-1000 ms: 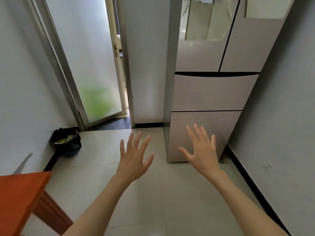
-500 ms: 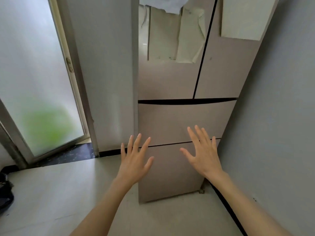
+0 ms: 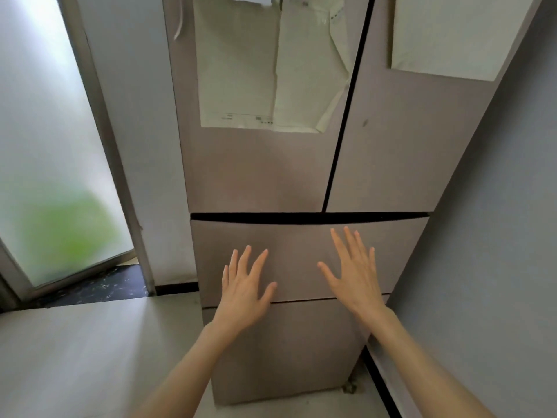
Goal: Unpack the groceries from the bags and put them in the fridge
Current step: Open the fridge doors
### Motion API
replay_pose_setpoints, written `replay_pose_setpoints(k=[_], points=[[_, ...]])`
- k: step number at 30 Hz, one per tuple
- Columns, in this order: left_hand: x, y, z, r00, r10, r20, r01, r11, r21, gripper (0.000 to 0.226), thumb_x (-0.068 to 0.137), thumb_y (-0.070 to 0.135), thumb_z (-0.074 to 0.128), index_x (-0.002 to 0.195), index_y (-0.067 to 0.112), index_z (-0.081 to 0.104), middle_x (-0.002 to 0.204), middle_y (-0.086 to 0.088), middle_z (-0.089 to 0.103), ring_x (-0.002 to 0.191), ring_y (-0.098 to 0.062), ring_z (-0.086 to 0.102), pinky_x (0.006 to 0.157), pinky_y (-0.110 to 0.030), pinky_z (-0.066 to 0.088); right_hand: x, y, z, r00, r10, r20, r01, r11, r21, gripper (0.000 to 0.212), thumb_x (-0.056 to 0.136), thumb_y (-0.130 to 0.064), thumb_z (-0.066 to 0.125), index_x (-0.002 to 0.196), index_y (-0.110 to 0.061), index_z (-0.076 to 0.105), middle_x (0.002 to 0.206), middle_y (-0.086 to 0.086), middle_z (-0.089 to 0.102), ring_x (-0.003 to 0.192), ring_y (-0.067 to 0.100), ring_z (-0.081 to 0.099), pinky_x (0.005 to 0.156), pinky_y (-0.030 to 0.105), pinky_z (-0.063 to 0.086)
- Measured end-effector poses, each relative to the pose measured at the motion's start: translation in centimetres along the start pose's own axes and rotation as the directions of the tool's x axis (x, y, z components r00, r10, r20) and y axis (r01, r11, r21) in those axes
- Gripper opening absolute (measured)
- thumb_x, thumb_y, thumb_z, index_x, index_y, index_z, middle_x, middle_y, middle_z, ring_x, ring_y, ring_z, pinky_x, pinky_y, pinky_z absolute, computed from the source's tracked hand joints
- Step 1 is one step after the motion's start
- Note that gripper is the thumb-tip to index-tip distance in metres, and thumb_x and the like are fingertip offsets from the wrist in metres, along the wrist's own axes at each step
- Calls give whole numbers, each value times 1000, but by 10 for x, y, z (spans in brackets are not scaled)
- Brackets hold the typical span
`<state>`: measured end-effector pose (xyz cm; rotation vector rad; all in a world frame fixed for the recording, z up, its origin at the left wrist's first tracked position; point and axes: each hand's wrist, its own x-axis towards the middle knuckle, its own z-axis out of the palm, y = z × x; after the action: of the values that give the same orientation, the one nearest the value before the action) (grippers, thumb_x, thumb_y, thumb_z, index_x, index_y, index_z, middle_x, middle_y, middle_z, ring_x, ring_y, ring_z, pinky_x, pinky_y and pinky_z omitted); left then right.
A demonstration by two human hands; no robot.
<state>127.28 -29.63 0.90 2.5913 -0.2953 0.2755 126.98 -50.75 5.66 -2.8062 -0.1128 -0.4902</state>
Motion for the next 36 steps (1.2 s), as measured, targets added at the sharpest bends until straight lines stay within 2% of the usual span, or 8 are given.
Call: replay_pose_setpoints(k=[2, 4, 7, 11, 16, 21, 27, 36], points=[[26, 19, 7, 997, -72, -3, 70, 981, -182, 64, 94, 42, 43, 147, 22, 15, 156, -7, 9, 144, -24, 0, 115, -33, 5, 26, 19, -3, 999, -36, -1, 36, 999, -2, 69, 94, -46, 42, 149, -28, 3, 158, 2, -8, 145, 19, -12, 116, 44, -6], [52, 39, 10, 971, -237, 40, 224, 831, -509, 60, 93, 31, 52, 144, 14, 25, 150, -6, 28, 139, -21, 25, 110, -25, 18, 61, 34, -14, 995, -96, -36, 94, 995, -38, 69, 94, -43, 44, 149, -28, 4, 158, 5, -7, 145, 22, -11, 117, 48, -3], [90, 63, 7, 884, -392, 256, 373, 260, -891, 55, 92, 26, 54, 140, 8, 33, 140, -9, 43, 119, -21, 50, 102, -31, 38, 126, 42, -42, 979, -119, -164, 110, 992, -62, 73, 94, -38, 48, 149, -26, 3, 158, 7, -10, 145, 26, -12, 117, 51, -2], [131, 82, 1, 815, -398, 421, 335, -271, -903, 62, 92, 31, 53, 141, 2, 28, 143, -17, 39, 125, -29, 46, 102, -39, 39, 176, 45, -54, 955, -144, -260, 122, 987, -101, 78, 91, -43, 51, 149, -29, 0, 157, 7, -13, 145, 28, -13, 111, 58, -3], [174, 100, 12, 788, -380, 484, 212, -571, -793, 85, 87, 43, 55, 146, 1, 11, 151, -20, 22, 136, -33, 31, 109, -45, 31, 194, 64, -28, 919, -215, -332, 161, 970, -182, 84, 86, -40, 58, 149, -30, 2, 157, 8, -11, 143, 26, -17, 107, 68, 3], [192, 105, 32, 778, -471, 416, 57, -607, -793, 78, 80, 42, 62, 142, 8, 28, 149, -14, 31, 136, -27, 32, 110, -44, 30, 199, 74, -19, 901, -283, -328, 208, 947, -244, 96, 79, -53, 59, 149, -30, -2, 156, 8, -9, 141, 27, -23, 104, 68, -5], [185, 103, 38, 826, -422, 374, -4, -668, -744, 38, 90, 25, 56, 122, 8, 48, 139, -13, 45, 130, -26, 42, 109, -43, 32, 197, 76, -24, 911, -300, -281, 217, 932, -292, 112, 69, -50, 73, 147, -30, -5, 156, 6, -12, 138, 28, -31, 103, 68, -4], [184, 105, 37, 781, -495, 382, 30, -581, -813, 51, 89, 25, 57, 132, 3, 41, 143, -15, 39, 134, -27, 36, 108, -42, 35, 198, 76, -24, 920, -288, -265, 188, 919, -346, 116, 66, -53, 73, 147, -30, -8, 148, 6, -39, 138, 29, -30, 104, 68, -1]])
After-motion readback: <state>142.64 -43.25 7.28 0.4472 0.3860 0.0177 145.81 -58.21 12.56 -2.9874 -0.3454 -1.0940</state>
